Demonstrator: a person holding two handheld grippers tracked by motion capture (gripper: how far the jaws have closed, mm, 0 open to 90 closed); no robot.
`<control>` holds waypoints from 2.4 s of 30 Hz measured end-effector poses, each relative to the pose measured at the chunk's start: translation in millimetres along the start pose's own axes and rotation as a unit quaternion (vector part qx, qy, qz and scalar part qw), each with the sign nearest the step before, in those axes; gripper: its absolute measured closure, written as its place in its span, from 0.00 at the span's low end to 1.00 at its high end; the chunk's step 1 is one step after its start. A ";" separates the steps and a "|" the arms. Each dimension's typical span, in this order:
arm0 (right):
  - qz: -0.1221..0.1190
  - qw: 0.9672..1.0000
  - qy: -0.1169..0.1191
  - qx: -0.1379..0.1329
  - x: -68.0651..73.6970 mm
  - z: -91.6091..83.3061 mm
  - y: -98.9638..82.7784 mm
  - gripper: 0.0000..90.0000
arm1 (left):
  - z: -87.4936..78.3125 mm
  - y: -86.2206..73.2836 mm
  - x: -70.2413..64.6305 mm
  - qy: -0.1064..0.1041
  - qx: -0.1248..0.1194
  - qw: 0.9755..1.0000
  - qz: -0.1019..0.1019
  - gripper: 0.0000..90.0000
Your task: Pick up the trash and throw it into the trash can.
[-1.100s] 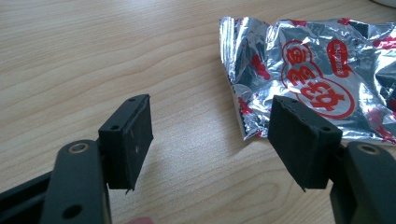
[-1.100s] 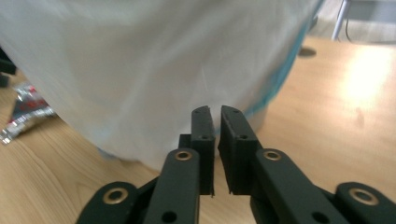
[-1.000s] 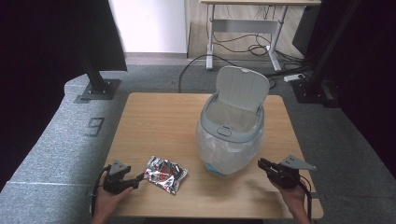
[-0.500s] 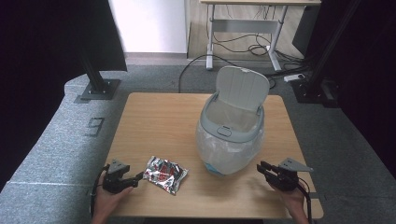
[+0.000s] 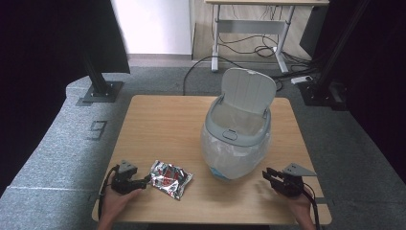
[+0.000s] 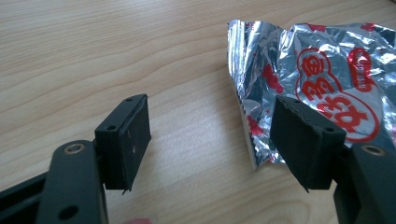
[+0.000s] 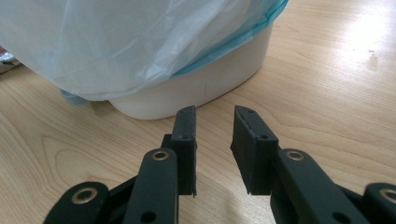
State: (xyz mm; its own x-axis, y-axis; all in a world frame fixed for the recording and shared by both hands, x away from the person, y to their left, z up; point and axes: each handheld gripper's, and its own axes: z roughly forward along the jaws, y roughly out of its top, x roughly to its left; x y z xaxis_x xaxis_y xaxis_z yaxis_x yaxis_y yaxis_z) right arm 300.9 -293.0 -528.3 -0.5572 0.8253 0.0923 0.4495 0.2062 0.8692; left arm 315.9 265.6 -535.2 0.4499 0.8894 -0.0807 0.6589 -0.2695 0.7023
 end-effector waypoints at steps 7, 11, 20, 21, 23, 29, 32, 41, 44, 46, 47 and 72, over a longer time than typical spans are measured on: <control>0.007 1.000 0.001 -0.001 -1.3 0.0 -0.6 0.77 | 8.7 -0.2 -8.7 0.002 0.017 1.000 0.015 0.32; 0.008 1.000 -0.001 0.001 -2.2 0.8 -1.3 0.77 | 10.5 1.7 -11.1 -0.002 0.014 1.000 0.016 0.32; 0.008 1.000 -0.003 0.001 -1.3 0.6 -1.2 0.77 | 20.5 7.6 -30.3 -0.004 0.013 0.999 0.038 0.37; 0.008 1.000 -0.003 0.000 -1.2 0.3 -1.1 0.77 | 21.2 6.9 -33.6 0.006 0.011 0.999 0.047 0.40; 0.011 1.000 -0.004 -0.002 -1.7 -0.6 -1.1 0.77 | 20.0 3.8 -38.4 0.003 0.000 0.999 0.053 0.49; 0.010 1.000 -0.006 -0.003 -0.9 -1.5 -1.0 0.77 | 17.9 2.9 -42.9 -0.003 0.000 0.998 0.063 0.74; 0.010 1.000 -0.007 -0.004 -1.1 -1.6 -0.9 0.77 | 17.3 2.7 -42.7 -0.001 0.000 0.998 0.067 0.82; 0.010 1.000 -0.010 -0.005 -2.1 -2.4 -1.0 0.77 | 13.7 3.8 -35.7 -0.011 0.006 0.998 0.065 0.99; 0.011 1.000 -0.011 -0.005 -3.7 -2.6 -1.2 0.77 | 5.7 6.3 -31.6 -0.030 -0.015 0.998 0.046 0.99; 0.011 1.000 -0.012 -0.006 -4.9 -2.9 -1.3 0.77 | -2.5 8.4 -29.2 -0.043 -0.037 0.998 0.030 0.99; 0.011 1.000 -0.012 -0.006 -4.9 -2.9 -1.3 0.77 | -2.5 8.4 -29.2 -0.043 -0.037 0.998 0.030 0.99; 0.023 1.000 -0.014 -0.010 -7.9 -4.0 -2.8 0.77 | -59.8 34.8 -23.2 -0.099 -0.135 0.986 0.010 0.99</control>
State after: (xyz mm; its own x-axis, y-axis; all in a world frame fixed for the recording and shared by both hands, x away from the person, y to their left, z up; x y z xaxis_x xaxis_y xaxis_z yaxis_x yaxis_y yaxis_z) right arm 301.2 -302.2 -529.5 -0.5164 0.8482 0.1183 0.4592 0.1576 0.8742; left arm 292.4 257.7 -466.7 0.5884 0.7877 -0.1824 0.4760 -0.1551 0.8657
